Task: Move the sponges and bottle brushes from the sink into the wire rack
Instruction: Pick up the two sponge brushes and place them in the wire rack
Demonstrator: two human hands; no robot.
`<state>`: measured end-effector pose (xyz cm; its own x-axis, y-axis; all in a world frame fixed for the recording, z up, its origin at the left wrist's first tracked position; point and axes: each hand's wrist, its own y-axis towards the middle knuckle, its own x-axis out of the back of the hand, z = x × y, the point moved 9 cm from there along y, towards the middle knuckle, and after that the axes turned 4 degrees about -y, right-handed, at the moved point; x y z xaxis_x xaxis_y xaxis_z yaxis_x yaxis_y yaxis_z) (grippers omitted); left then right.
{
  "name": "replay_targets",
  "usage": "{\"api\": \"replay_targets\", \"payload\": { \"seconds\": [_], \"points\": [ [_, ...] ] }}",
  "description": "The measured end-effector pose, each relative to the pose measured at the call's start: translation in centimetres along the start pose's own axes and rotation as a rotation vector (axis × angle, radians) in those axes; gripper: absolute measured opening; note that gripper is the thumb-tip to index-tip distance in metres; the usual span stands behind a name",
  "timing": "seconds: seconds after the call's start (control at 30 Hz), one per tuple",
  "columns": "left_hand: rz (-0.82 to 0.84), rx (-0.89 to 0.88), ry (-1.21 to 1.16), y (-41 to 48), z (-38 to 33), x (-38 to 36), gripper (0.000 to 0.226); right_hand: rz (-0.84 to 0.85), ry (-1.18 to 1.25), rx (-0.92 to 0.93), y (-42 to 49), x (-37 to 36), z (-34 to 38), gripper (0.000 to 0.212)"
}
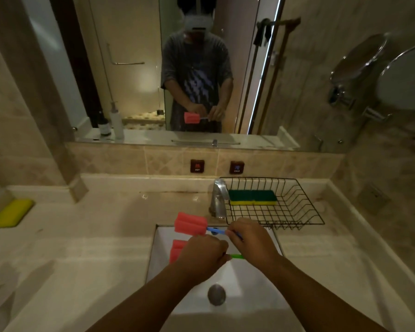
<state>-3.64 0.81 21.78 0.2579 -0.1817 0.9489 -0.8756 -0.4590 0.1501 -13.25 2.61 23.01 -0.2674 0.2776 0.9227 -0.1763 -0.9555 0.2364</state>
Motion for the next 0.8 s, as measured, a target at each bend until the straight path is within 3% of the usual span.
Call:
{"api": "replay_targets", "payload": {
  "seconds": [0.43, 0.8],
  "points": [
    [-0.038, -0.072, -0.037, 7.8, -4.1, -2.5, 0.026, -0.021, 0.016, -0.045, 0.5, 2.3, -9.0, 0.01],
    [-0.022, -0.017, -0.102, 18.1, -7.3, -7.4, 0.023, 0.09, 0.02, -0.044, 4.2, 1.6, -21.5, 0.014]
  ]
}}
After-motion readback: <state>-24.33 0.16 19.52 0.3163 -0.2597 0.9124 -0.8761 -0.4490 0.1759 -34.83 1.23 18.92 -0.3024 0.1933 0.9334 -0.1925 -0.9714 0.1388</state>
